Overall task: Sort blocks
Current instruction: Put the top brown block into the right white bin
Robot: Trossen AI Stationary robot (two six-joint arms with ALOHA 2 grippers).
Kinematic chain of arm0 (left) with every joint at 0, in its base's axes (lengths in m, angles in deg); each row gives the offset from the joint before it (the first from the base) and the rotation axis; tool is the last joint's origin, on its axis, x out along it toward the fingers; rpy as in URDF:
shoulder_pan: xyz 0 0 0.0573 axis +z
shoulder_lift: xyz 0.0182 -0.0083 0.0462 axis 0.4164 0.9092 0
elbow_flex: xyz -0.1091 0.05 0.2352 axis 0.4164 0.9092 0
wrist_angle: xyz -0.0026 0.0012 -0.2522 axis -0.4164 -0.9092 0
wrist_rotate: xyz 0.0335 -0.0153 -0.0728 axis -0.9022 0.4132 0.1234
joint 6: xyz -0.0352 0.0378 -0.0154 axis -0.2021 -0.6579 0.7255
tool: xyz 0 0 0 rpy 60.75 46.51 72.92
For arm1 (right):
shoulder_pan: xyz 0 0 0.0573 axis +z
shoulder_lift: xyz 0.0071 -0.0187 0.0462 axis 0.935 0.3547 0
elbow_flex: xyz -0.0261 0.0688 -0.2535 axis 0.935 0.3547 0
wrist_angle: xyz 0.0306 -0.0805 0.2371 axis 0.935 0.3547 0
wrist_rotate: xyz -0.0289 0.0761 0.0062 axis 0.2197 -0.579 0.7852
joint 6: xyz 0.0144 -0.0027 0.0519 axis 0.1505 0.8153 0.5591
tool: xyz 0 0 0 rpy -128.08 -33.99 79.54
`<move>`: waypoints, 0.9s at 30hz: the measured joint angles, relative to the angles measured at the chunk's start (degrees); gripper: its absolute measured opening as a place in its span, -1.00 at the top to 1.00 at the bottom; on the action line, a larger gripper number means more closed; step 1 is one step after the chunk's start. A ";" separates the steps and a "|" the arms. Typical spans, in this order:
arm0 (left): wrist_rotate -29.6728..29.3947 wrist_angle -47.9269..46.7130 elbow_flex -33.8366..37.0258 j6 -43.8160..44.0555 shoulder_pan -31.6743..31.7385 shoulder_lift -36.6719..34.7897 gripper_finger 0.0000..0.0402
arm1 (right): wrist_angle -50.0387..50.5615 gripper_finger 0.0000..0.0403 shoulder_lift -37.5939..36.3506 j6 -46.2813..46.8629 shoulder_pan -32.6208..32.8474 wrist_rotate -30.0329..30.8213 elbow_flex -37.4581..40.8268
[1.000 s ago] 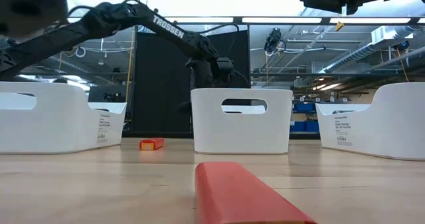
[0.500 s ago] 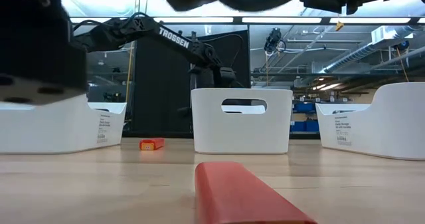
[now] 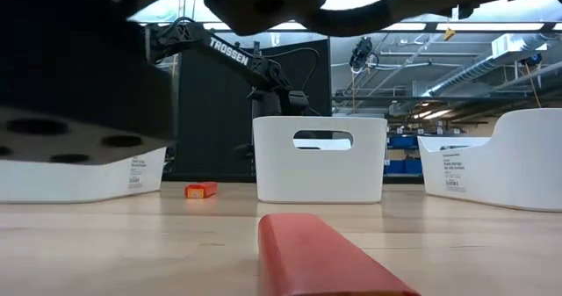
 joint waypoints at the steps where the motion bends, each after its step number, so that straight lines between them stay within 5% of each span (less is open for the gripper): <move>1: 0.21 0.02 0.00 -0.67 -0.02 0.00 0.32 | 0.00 -0.08 0.00 0.00 0.00 0.00 0.00; 17: -0.95 -1.09 -1.84 -12.76 -2.94 -1.37 0.50 | -0.13 -0.07 -0.02 -0.24 0.04 0.01 0.00; 27: -2.83 14.62 -1.99 -14.88 -11.39 -10.61 0.50 | -5.05 -0.07 -0.13 -4.74 7.38 -0.18 -4.14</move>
